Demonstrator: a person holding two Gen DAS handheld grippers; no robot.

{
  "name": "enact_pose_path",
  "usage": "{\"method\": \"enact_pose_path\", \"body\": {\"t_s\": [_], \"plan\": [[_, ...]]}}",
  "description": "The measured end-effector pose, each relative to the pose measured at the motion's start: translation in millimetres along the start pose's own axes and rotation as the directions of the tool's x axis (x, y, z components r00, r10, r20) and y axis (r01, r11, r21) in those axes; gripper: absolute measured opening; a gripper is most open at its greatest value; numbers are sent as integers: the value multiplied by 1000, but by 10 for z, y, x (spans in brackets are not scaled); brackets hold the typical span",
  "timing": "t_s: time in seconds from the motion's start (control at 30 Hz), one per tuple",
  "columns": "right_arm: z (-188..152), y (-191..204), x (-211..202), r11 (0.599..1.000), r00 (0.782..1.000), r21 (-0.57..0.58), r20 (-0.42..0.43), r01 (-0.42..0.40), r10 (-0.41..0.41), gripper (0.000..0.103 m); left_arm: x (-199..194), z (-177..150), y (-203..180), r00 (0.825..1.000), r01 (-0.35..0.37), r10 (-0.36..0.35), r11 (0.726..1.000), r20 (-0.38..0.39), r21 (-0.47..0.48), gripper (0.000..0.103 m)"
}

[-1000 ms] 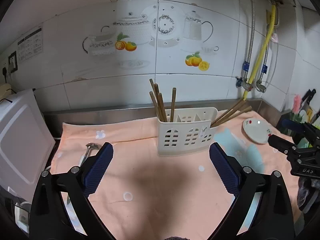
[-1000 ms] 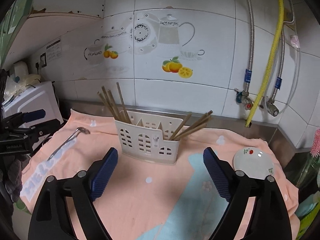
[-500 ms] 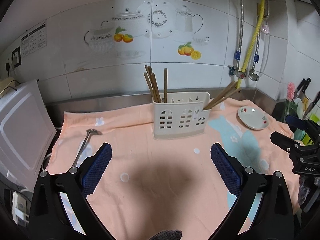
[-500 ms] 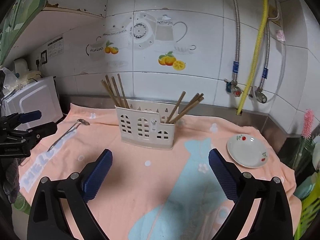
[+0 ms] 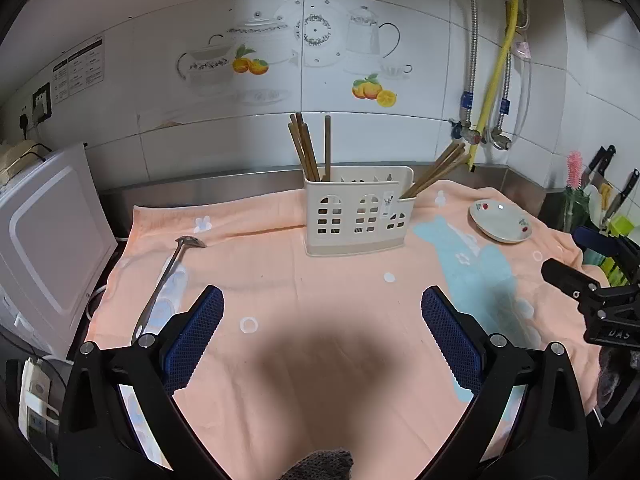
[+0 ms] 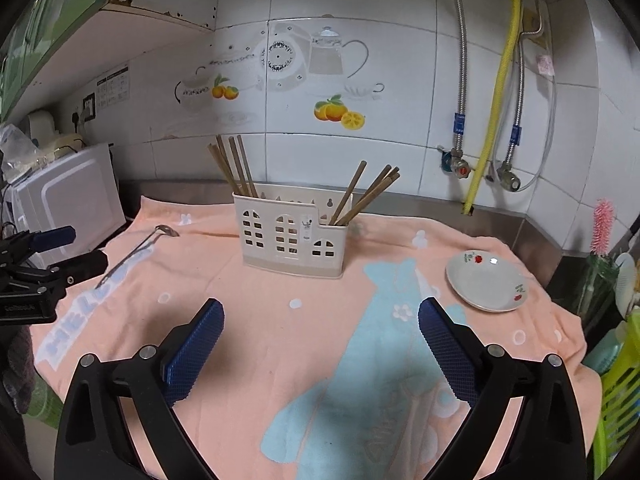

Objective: Organize utensils

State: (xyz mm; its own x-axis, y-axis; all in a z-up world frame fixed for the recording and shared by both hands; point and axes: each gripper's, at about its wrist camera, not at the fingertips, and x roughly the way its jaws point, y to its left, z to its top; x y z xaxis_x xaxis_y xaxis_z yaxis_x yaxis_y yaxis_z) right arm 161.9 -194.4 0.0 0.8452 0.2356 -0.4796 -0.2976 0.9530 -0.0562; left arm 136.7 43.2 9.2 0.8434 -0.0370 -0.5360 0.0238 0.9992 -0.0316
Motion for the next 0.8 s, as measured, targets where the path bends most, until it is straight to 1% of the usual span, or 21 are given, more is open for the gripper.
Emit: {"method": "enact_pose_path", "body": {"t_s": [0.13, 0.2, 0.33, 0.47, 0.63, 0.8], "plan": [[-65, 22, -24, 1000, 1000, -3, -11, -9, 9, 95, -69, -69, 12, 1000, 6, -5, 1000, 8, -14, 98], [-88, 21, -36, 1000, 1000, 2, -12, -6, 6, 95, -89, -108, -1, 1000, -5, 5, 1000, 9, -6, 98], [-131, 18, -47, 1000, 1000, 14, -19, -12, 12, 95, -115, -177, -1, 1000, -2, 2, 1000, 5, -7, 98], [-164, -3, -37, 1000, 1000, 24, -27, -13, 13, 95, -121, -249, 13, 1000, -16, 16, 1000, -5, -10, 98], [-185, -17, -38, 999, 999, 33, -31, -20, 21, 95, -102, -308, 24, 1000, -20, 19, 1000, -21, -21, 98], [-203, -25, -30, 999, 999, 39, -37, -28, 30, 95, -111, -321, 16, 1000, -24, 24, 999, -20, -25, 98]]}}
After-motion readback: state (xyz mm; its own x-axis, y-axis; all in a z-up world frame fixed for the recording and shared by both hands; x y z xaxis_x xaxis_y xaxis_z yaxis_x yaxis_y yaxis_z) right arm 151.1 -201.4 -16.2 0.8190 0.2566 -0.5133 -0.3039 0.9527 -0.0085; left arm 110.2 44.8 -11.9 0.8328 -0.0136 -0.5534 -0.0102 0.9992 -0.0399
